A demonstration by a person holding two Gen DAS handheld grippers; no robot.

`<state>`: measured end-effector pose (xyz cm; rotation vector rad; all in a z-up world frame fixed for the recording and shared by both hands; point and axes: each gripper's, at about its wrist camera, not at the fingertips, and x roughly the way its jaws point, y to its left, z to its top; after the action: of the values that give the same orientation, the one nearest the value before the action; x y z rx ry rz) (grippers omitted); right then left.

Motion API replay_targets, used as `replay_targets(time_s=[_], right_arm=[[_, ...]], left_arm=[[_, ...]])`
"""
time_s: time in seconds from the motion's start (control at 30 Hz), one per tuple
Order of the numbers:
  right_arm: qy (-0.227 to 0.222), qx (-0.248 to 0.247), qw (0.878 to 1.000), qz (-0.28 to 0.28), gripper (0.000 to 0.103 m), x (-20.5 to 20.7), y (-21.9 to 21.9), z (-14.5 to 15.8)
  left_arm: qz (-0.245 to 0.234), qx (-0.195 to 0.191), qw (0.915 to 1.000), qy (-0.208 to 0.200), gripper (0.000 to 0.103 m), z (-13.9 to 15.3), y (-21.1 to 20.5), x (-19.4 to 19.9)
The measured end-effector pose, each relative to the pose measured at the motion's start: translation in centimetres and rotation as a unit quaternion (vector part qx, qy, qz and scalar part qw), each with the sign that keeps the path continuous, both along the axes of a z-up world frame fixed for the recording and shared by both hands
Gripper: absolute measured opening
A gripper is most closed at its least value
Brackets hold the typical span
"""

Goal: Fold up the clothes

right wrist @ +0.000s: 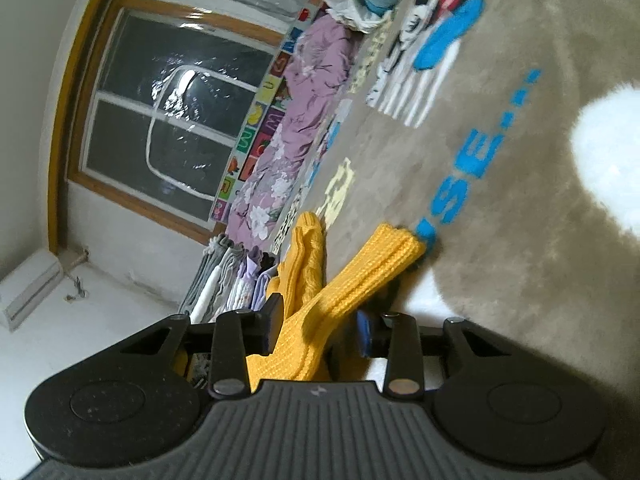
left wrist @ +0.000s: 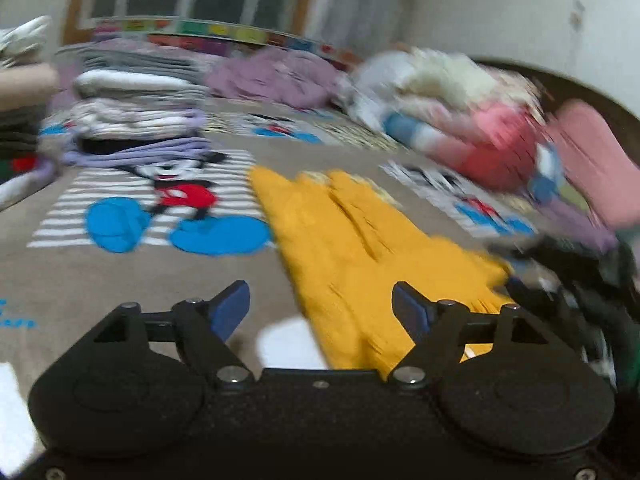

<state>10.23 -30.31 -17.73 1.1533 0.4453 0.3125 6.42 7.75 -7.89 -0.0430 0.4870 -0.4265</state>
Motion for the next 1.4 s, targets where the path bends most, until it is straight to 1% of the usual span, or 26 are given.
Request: replay_targets(time_s=[0.07,0.1,0.13,0.17,0.23,0.27,0.3,0.33,0.4,0.5,0.57,0.77,0.93,1.13,1.4], right_arm=[[0.008,0.006,1.0,-0.004,0.034,0.1,-0.1,0.0],[0.009,0.008,1.0,-0.006,0.034,0.2,-0.1,0.0],[0.011,0.006,1.0,-0.009,0.033,0.2,-0.1,0.1],[0.012,0.005,1.0,-0.01,0.033,0.3,0.0,0.3],[0.011,-0.002,1.0,-0.013,0.03,0.6,0.2,0.7],[0.011,-0.008,1.0,-0.014,0.023,0.7,0.4,1.1],[0.01,-0.014,1.0,-0.015,0.017,0.8,0.6,1.4],[0.009,-0.021,1.0,-0.015,0.014,1.0,0.8,1.9],[0.004,-0.036,0.999,-0.014,0.013,1.3,1.2,2.8],[-0.007,-0.056,0.998,-0.012,0.012,1.9,1.5,4.5],[-0.015,-0.085,0.996,-0.002,0.012,2.3,2.0,6.1],[-0.029,-0.179,0.983,0.028,0.011,4.3,4.3,10.9],[-0.016,-0.243,0.969,0.041,0.011,6.6,7.0,14.2],[0.0,-0.294,0.954,0.049,0.011,9.0,11.0,16.6],[0.029,-0.34,0.938,0.062,0.011,12.2,16.0,17.6]], left_arm=[[-0.041,0.045,0.9979,-0.021,0.078,-0.3,-2.3,-1.1],[-0.056,0.071,0.9955,-0.027,0.078,-0.5,-3.4,-1.5],[-0.072,0.097,0.9921,-0.034,0.076,-0.8,-4.6,-1.9],[-0.082,0.115,0.9892,-0.037,0.072,-1.2,-5.5,-2.1],[-0.097,0.135,0.9857,-0.029,0.056,-2.1,-6.5,-2.0],[-0.103,0.135,0.9852,-0.023,0.056,-2.5,-6.6,-1.8],[-0.108,0.133,0.9851,-0.017,0.056,-2.9,-6.7,-1.6],[-0.114,0.129,0.985,-0.009,0.056,-3.3,-6.7,-1.3],[-0.121,0.126,0.9847,0.0,0.056,-3.9,-6.5,-1.1],[-0.124,0.123,0.9846,0.008,0.055,-4.1,-6.6,-0.8],[-0.127,0.11,0.9857,0.013,0.055,-4.0,-6.3,-1.0],[-0.135,0.094,0.9862,0.019,0.054,-4.0,-5.7,-0.8],[-0.141,0.073,0.987,0.026,0.054,-4.0,-4.9,-0.5],[-0.148,0.039,0.9876,0.035,0.054,-3.9,-3.8,0.0],[-0.151,-0.002,0.9876,0.043,0.054,-4.1,-2.5,0.4]])
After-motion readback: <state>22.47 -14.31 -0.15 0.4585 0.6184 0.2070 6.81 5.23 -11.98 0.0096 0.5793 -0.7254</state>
